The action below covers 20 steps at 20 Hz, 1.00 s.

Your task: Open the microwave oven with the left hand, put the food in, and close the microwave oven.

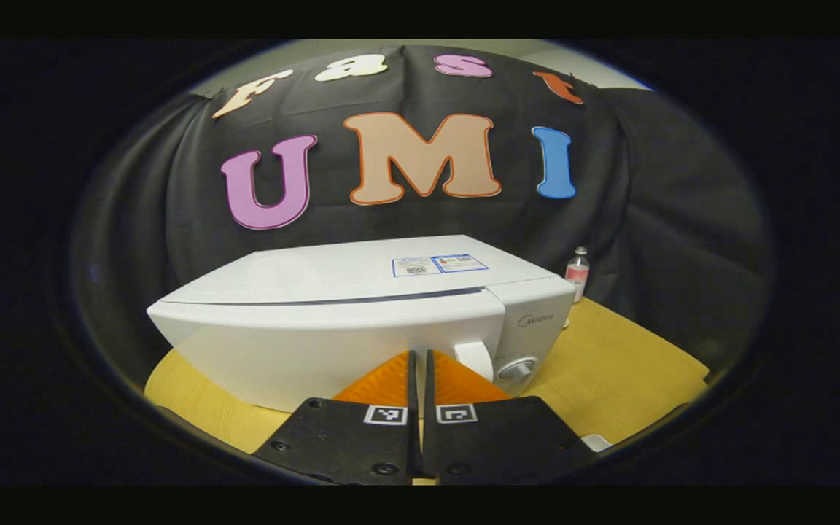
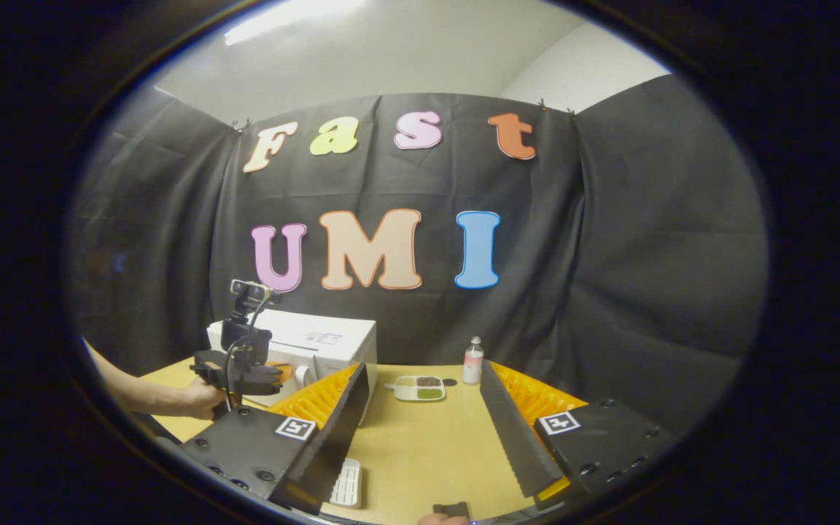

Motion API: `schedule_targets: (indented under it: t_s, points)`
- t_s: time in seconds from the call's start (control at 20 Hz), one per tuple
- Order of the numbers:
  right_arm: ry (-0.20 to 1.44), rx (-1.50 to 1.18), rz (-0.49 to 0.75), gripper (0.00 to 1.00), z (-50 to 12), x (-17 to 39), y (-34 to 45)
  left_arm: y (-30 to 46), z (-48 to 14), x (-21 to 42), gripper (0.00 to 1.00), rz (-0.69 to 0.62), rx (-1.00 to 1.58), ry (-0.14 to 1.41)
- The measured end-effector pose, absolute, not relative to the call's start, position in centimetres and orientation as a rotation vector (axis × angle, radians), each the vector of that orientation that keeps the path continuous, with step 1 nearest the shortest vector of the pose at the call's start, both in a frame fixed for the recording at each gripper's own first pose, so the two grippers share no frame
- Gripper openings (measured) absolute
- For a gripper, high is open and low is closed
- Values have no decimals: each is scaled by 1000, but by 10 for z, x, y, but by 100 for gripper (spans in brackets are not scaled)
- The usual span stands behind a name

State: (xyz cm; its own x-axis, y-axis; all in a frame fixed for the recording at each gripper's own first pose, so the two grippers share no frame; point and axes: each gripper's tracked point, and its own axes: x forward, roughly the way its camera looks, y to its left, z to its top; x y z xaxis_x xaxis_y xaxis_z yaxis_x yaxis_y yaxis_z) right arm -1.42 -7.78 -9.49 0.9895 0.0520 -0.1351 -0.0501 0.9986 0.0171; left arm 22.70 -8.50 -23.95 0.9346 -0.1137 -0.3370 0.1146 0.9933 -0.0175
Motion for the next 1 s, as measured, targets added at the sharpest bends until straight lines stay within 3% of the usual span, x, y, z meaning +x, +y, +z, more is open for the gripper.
schedule_targets:
  t_s: [0.55, 1.0]
  points:
    - [144, 2, 56, 94, -100, -13, -73, -89, -237, 234, 0, -120, 33, 351]
    - [133, 27, 65, 95, -98, 3, -62, -71, -159, 162, 2, -133, -18, 276]
